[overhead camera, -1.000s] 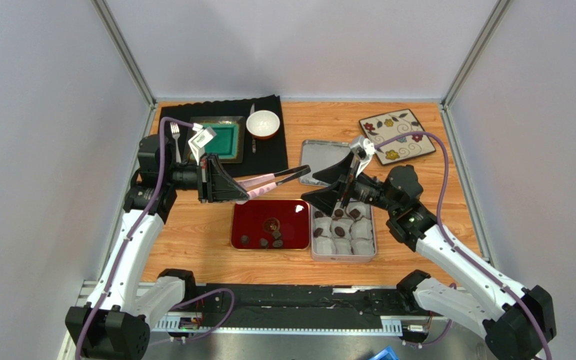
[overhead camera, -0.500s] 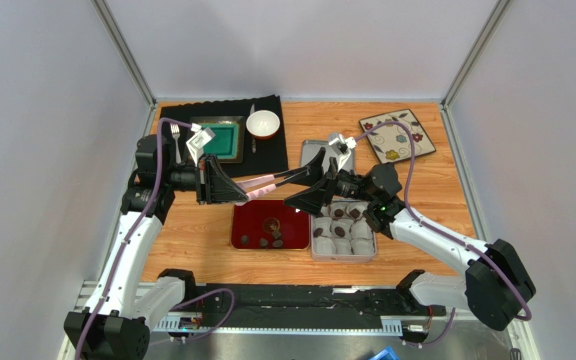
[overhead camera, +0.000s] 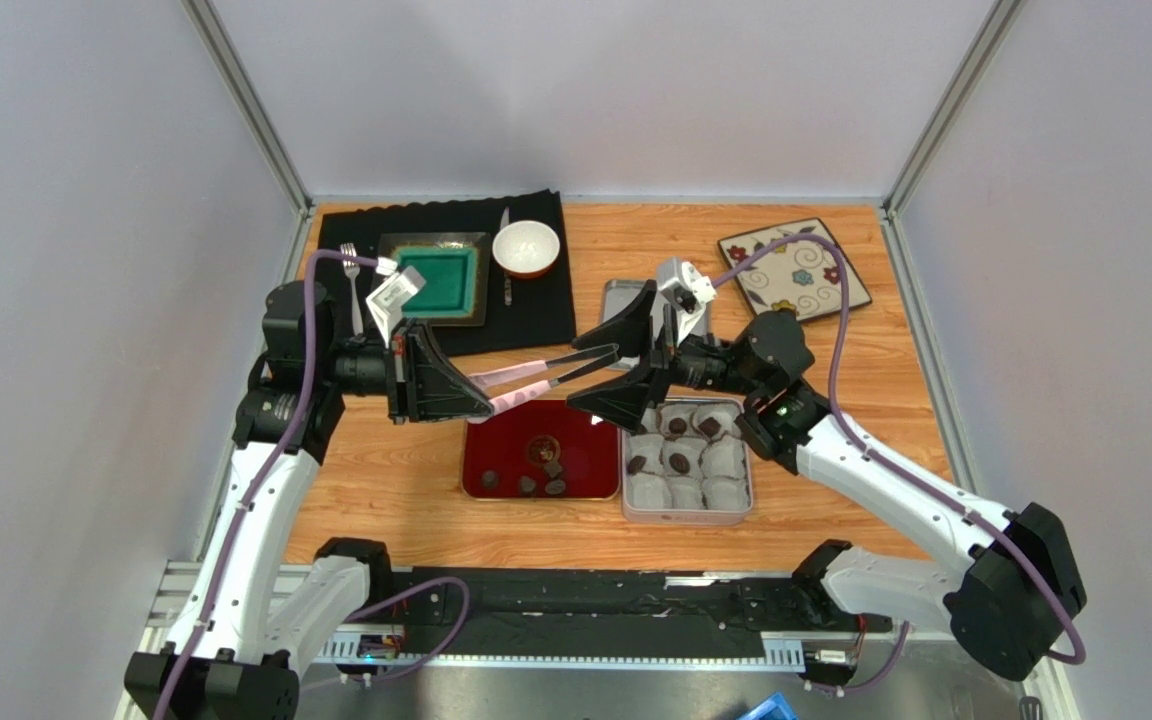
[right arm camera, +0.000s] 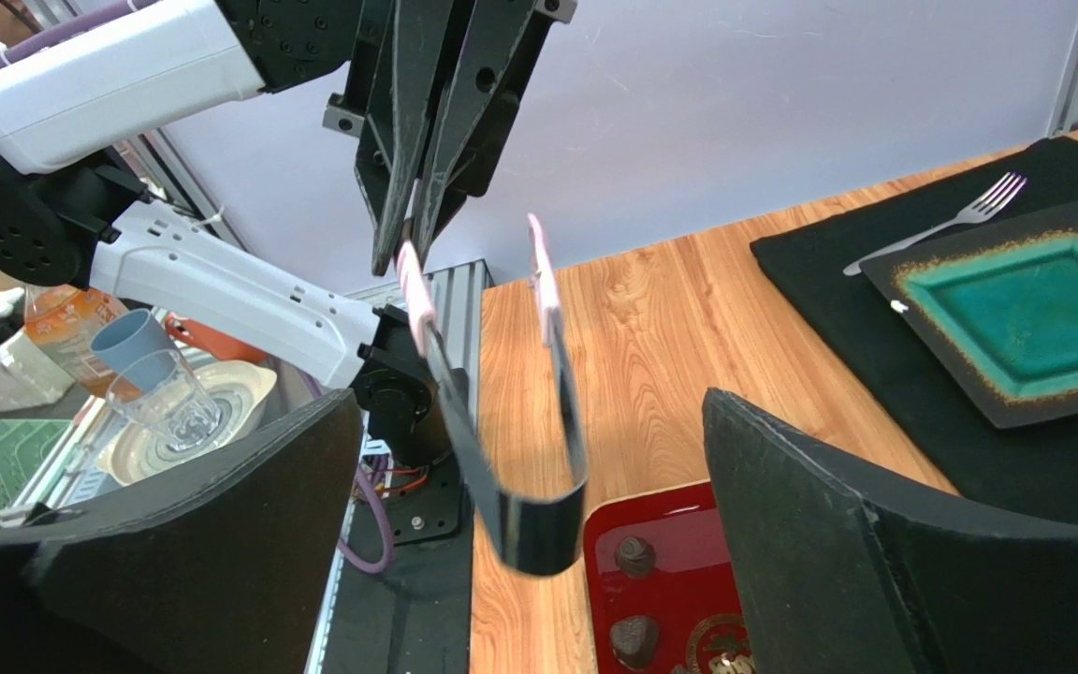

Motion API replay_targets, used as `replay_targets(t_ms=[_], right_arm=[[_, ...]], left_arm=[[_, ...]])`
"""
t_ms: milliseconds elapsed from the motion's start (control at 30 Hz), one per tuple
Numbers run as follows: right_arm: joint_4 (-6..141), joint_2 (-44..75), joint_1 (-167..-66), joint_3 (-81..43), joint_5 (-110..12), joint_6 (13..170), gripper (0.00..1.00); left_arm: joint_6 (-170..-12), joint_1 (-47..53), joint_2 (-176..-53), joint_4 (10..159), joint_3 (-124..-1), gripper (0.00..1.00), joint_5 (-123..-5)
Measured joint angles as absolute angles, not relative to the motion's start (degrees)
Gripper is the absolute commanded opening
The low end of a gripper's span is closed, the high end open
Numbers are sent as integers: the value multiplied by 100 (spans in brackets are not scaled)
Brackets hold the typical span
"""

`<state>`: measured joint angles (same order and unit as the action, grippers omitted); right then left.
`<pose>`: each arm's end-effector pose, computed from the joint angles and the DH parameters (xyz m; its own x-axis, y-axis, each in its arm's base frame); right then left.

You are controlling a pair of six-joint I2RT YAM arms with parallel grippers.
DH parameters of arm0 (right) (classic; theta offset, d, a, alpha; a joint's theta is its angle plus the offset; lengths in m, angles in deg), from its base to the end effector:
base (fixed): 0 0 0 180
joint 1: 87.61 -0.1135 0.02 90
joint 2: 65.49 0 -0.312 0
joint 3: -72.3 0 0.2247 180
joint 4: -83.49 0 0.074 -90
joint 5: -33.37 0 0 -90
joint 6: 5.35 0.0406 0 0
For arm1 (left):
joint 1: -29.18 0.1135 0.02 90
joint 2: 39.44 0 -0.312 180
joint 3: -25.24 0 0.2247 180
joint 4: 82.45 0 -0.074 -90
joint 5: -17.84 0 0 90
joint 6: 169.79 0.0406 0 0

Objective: Pack the chocolate
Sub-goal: Adjust the clamp.

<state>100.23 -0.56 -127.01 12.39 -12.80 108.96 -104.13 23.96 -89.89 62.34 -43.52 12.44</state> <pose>0.1466 0.1568 0.3974 -0.2612 0.1698 -0.9502 -0.9594 0.0627 0.2749 0.1050 -0.0502 0.4020 -0.6583 0.0212 -0.7525 0.7528 0.0173 -0.6580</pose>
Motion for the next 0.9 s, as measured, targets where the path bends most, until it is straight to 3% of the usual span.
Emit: replay_targets(t_ms=[167,567,900], right_arm=[[9787,55,-12703,959,-1100,10693,85],[9780,652,-12703,765,-348,10879,47],[9975,820,-12707,415,3,11038,44]], left_arm=[[-10423,2394,-8863,6249,-4181,0,1264],[-10596,2350,-8854,6411,-4063,0,1264],[-10708,2278,-8793,6522,-4022,0,1240]])
